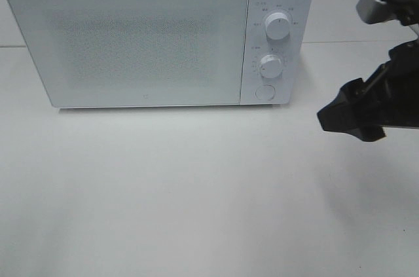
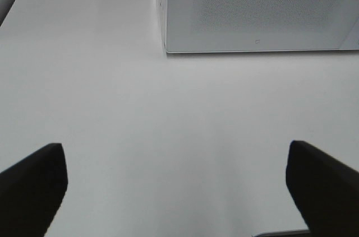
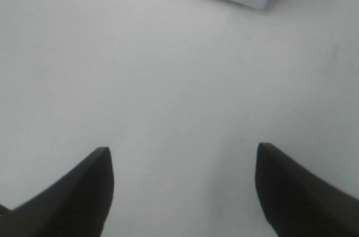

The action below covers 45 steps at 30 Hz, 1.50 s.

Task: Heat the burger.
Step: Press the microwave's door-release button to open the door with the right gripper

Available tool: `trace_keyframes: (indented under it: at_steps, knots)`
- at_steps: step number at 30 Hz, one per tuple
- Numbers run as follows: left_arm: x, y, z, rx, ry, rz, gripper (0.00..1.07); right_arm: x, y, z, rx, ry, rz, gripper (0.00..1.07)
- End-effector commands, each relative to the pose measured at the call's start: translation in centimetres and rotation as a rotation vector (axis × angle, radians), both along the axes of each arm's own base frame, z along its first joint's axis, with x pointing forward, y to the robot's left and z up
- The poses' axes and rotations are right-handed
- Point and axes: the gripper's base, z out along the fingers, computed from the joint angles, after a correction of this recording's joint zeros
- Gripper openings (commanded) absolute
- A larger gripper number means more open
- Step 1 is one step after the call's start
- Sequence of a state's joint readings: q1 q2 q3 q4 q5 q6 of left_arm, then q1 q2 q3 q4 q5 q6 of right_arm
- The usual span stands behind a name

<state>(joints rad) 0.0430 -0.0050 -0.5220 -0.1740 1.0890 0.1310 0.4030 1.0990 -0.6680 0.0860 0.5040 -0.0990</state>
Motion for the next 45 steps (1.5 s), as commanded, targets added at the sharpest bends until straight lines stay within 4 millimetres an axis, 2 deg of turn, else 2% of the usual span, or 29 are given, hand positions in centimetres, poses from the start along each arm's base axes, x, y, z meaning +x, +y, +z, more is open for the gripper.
trace_keyframes:
  at_steps: [1,2,6,8,9,11,12,14,15,16,18,19,21,23,27,32,40,45]
  knots:
    - [-0.2,0.0,0.1,-0.006,-0.030,0.002,0.98,-2.2,-1.6,1.4,-0.058,0.047,-0.049,0.68]
    - [-0.2,0.0,0.1,-0.006,-0.030,0.002,0.98,-2.2,-1.6,1.4,-0.058,0.047,-0.049,0.68]
    - [-0.2,0.0,0.1,-0.006,-0.030,0.002,0.98,-4.7,-2.6,2.9,-0.044,0.032,-0.051,0.68]
    - [-0.2,0.0,0.1,-0.006,-0.030,0.002,0.98,-5.3,-2.8,3.3,-0.036,0.014,-0.051,0.68]
    - [-0.2,0.0,0.1,-0.006,-0.030,0.002,0.98,-6.4,-3.3,4.0,-0.021,-0.020,-0.052,0.69]
    - [-0.2,0.0,0.1,-0.006,-0.030,0.002,0.98,-6.8,-3.5,4.3,-0.013,-0.038,-0.052,0.70]
    - [-0.2,0.0,0.1,-0.006,-0.030,0.002,0.98,-8.0,-4.0,4.9,0.004,-0.074,-0.053,0.74]
    - [-0.2,0.0,0.1,-0.006,-0.030,0.002,0.98,-8.6,-4.2,5.1,0.008,-0.084,-0.053,0.75]
    - [-0.2,0.0,0.1,-0.006,-0.030,0.002,0.98,-9.7,-4.7,5.5,0.019,-0.108,-0.053,0.79]
    - [-0.2,0.0,0.1,-0.006,-0.030,0.002,0.98,-9.7,-4.7,5.5,0.019,-0.108,-0.053,0.79]
    - [-0.2,0.0,0.1,-0.006,-0.030,0.002,0.98,-11.6,-5.5,5.9,0.025,-0.143,-0.055,0.79]
    - [-0.2,0.0,0.1,-0.006,-0.030,0.002,0.98,-11.6,-5.5,5.9,0.025,-0.143,-0.055,0.79]
    - [-0.2,0.0,0.1,-0.006,-0.030,0.002,0.98,-13.3,-6.5,5.9,0.016,-0.182,-0.063,0.78]
    - [-0.2,0.0,0.1,-0.006,-0.030,0.002,0.98,-13.8,-6.9,5.8,0.011,-0.197,-0.076,0.77]
    - [-0.2,0.0,0.1,-0.006,-0.030,0.002,0.98,-15.9,-8.3,5.4,0.002,-0.281,-0.196,0.76]
    - [-0.2,0.0,0.1,-0.006,-0.030,0.002,0.98,-17.8,-8.9,4.4,0.019,-0.362,-0.268,0.76]
    - [-0.2,0.0,0.1,-0.006,-0.030,0.002,0.98,-19.8,-9.1,2.4,0.039,-0.459,-0.345,0.76]
    - [-0.2,-0.1,0.1,-0.007,-0.030,0.000,0.98,-19.9,-9.1,2.5,0.041,-0.474,-0.360,0.76]
